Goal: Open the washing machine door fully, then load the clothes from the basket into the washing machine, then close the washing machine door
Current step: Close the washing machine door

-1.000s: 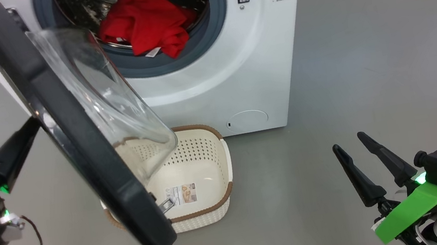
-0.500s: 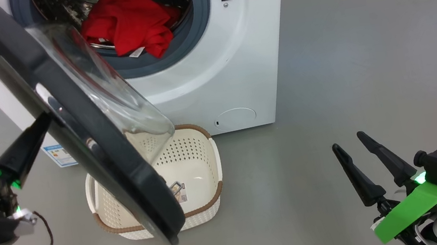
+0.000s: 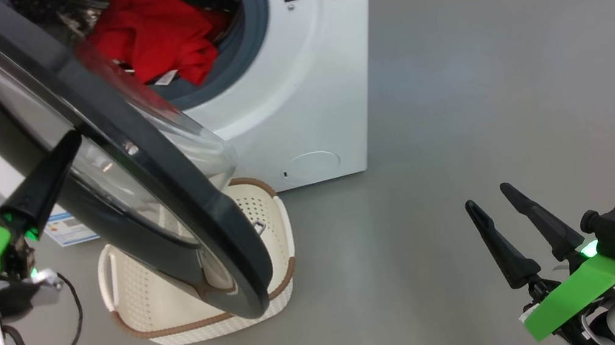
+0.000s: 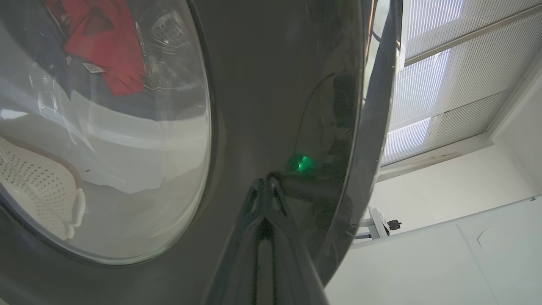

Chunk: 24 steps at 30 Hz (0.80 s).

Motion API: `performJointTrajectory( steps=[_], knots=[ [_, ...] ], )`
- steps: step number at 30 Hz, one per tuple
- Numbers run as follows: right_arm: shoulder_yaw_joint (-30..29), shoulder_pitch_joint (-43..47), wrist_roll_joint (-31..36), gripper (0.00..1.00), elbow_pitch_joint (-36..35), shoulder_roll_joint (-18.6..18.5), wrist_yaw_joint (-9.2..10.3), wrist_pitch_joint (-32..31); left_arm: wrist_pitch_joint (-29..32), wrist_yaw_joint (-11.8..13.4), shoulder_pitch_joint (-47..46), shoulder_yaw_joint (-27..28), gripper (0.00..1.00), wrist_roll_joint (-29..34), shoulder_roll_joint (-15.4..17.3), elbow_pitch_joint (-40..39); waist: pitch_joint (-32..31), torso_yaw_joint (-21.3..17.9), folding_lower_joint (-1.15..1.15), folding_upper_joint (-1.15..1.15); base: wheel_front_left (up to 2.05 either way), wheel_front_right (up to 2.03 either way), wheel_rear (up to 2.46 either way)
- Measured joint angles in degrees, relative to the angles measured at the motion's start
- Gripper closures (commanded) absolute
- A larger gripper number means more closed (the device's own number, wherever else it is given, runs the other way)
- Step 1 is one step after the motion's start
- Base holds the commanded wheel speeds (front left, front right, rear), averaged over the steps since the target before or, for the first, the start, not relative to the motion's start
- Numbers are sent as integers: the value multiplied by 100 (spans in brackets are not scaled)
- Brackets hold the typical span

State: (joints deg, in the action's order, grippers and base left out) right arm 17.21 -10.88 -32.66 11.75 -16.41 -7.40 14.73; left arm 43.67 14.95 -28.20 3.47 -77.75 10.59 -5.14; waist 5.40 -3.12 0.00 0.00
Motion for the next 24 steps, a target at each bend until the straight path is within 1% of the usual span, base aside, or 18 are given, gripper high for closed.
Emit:
performJointTrajectory(
  steps=[10,21,24],
  knots=[
    [-75,-8,1,0,-20,47,0,0,-177,-66,-371,3,100,151,14,257,126,-424,0,0,0,0,0],
    [-122,-120,18,0,-52,56,0,0,-584,-120,-806,36,100,501,68,672,316,-896,0,0,0,0,0],
    [-134,-124,19,0,-75,69,0,0,-730,-205,-932,44,100,628,89,853,378,-1028,0,0,0,0,0]
  ],
)
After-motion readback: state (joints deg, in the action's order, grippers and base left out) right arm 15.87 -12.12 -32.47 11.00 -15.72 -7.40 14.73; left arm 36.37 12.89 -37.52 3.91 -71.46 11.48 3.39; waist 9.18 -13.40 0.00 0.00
